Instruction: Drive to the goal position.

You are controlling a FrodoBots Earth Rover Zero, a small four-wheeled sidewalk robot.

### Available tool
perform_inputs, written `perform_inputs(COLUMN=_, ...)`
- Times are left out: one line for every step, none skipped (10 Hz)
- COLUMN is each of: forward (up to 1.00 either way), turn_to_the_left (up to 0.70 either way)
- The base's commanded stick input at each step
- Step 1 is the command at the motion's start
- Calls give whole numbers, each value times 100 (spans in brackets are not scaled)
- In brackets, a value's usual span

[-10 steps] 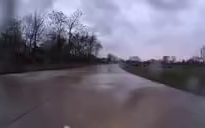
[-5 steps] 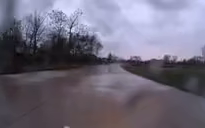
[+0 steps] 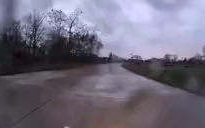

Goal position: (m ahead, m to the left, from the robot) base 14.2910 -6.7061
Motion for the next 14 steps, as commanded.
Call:
perform_inputs(forward=70, turn_to_the_left=0)
perform_inputs(forward=70, turn_to_the_left=0)
perform_inputs(forward=70, turn_to_the_left=0)
perform_inputs(forward=70, turn_to_the_left=0)
perform_inputs(forward=70, turn_to_the_left=0)
perform_inputs(forward=70, turn_to_the_left=0)
perform_inputs(forward=70, turn_to_the_left=0)
perform_inputs(forward=70, turn_to_the_left=0)
perform_inputs(forward=70, turn_to_the_left=0)
perform_inputs(forward=70, turn_to_the_left=0)
perform_inputs(forward=70, turn_to_the_left=0)
perform_inputs(forward=70, turn_to_the_left=0)
perform_inputs(forward=70, turn_to_the_left=0)
perform_inputs(forward=70, turn_to_the_left=0)
